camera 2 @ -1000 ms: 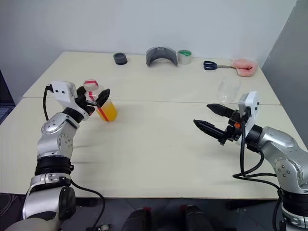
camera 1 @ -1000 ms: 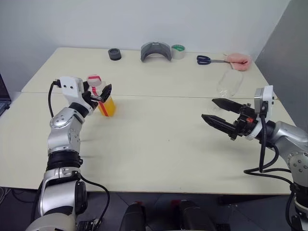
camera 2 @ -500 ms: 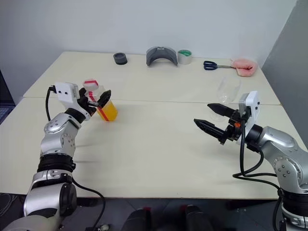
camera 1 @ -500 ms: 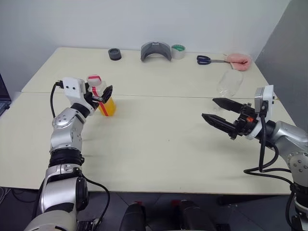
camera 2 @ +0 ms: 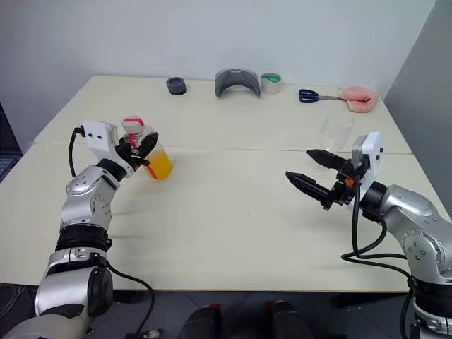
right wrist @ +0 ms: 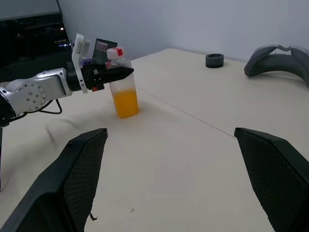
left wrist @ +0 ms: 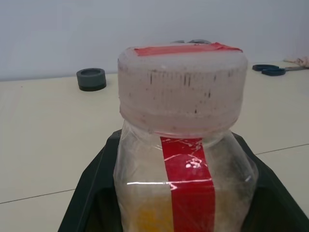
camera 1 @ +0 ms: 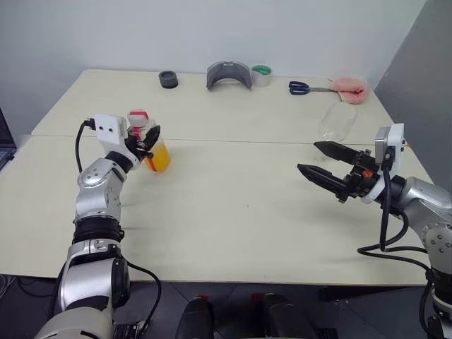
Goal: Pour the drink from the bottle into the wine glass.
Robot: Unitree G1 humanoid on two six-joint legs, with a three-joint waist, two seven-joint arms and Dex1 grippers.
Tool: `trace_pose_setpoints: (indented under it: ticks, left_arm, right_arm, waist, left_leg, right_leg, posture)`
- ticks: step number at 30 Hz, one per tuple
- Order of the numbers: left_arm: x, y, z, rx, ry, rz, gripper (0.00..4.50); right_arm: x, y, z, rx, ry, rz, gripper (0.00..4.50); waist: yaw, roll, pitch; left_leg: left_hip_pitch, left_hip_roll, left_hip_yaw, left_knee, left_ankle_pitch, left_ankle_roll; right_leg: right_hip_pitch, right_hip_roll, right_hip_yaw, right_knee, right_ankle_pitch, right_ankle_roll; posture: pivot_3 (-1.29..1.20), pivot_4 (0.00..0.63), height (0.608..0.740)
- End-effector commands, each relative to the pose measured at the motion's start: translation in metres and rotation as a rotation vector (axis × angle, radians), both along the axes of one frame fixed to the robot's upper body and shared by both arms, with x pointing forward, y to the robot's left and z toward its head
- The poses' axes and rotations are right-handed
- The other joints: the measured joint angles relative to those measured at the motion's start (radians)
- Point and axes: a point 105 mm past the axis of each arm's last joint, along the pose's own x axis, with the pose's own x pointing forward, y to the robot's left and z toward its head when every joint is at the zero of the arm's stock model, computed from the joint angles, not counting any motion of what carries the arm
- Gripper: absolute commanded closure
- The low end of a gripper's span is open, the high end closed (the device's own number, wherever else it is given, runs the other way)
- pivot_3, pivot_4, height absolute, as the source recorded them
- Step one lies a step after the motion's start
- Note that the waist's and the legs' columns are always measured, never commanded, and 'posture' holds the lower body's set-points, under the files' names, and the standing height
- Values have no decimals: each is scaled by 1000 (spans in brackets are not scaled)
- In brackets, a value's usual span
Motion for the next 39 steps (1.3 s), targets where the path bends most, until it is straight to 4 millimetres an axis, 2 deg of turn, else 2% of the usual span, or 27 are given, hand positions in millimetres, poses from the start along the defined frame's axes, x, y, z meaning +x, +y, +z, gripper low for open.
trace_pose_setpoints:
  ticks: [1, 4, 7, 10, 16, 19, 22, 26, 31, 39]
  left_arm:
    - [0, 1, 17, 22, -54, 4, 2474]
    - [0, -5, 25, 37, -62, -21, 2526]
    - [3, -20, 40, 80, -77, -89, 2526]
    - [6, -44, 53, 115, -86, -189, 2526]
    - [1, -105, 64, 153, -106, -434, 2526]
    - [-7, -134, 67, 129, -116, -551, 2526]
    - [-17, -153, 69, 107, -119, -635, 2526]
    - [-27, -169, 71, 77, -118, -697, 2526]
    - [-35, -182, 73, 67, -122, -738, 2526]
    - [-40, -194, 67, 68, -102, -779, 2526]
  right_arm:
    - [-3, -3, 18, -5, -84, -18, 0]
    - [0, 1, 17, -35, -90, -21, 0]
    - [4, 12, 22, -44, -93, 4, 0]
    - [9, 28, 26, -73, -95, 42, 0]
    - [23, 63, 35, -105, -130, 120, 0]
    - [43, 72, 42, -72, -126, 61, 0]
    - [55, 78, 51, -55, -162, 1, 0]
    - [59, 86, 62, -6, -179, -61, 0]
    - [58, 95, 63, 30, -179, -141, 0]
    - [48, 108, 70, 73, -204, -133, 0]
  waist:
    - [0, 0, 0]
    - [0, 0, 0]
    - [0, 0, 0]
    - [0, 0, 0]
    - [1, 0, 0]
    - [-1, 0, 0]
    - [-1, 0, 0]
    - [-1, 0, 0]
    - [0, 0, 0]
    - [0, 0, 0]
  left_leg:
    - [0, 0, 0, 0, 0, 0]
    - [0, 0, 0, 0, 0, 0]
    - [0, 0, 0, 0, 0, 0]
    - [-1, 0, -1, 0, 0, 0]
    - [-2, 0, 0, 0, 0, 0]
    - [-3, 0, 0, 0, 0, 0]
    - [-3, 0, -1, 0, 0, 0]
    - [-4, 0, -1, 0, 0, 0]
    - [-4, 0, -1, 0, 0, 0]
    - [-4, 0, -1, 0, 0, 0]
  right_leg:
    - [0, 0, 0, 0, 0, 0]
    - [0, 0, 0, 0, 0, 0]
    - [0, 0, 0, 0, 0, 0]
    - [-1, 0, -1, 0, 0, 0]
    - [-2, 0, 0, -1, 0, 0]
    - [-2, 0, 0, 0, 0, 0]
    - [-3, 0, 0, -1, 0, 0]
    - [-3, 0, 0, 0, 0, 0]
    - [-3, 0, 0, 0, 0, -1]
    - [-3, 0, 0, 0, 0, 0]
  posture:
    - [0, 150, 740]
    - [0, 150, 740]
    - [0, 150, 740]
    - [0, 150, 740]
    - [0, 150, 740]
    - [0, 150, 740]
    - [0, 150, 740]
    - [0, 150, 740]
    - [0, 150, 740]
    - [0, 150, 740]
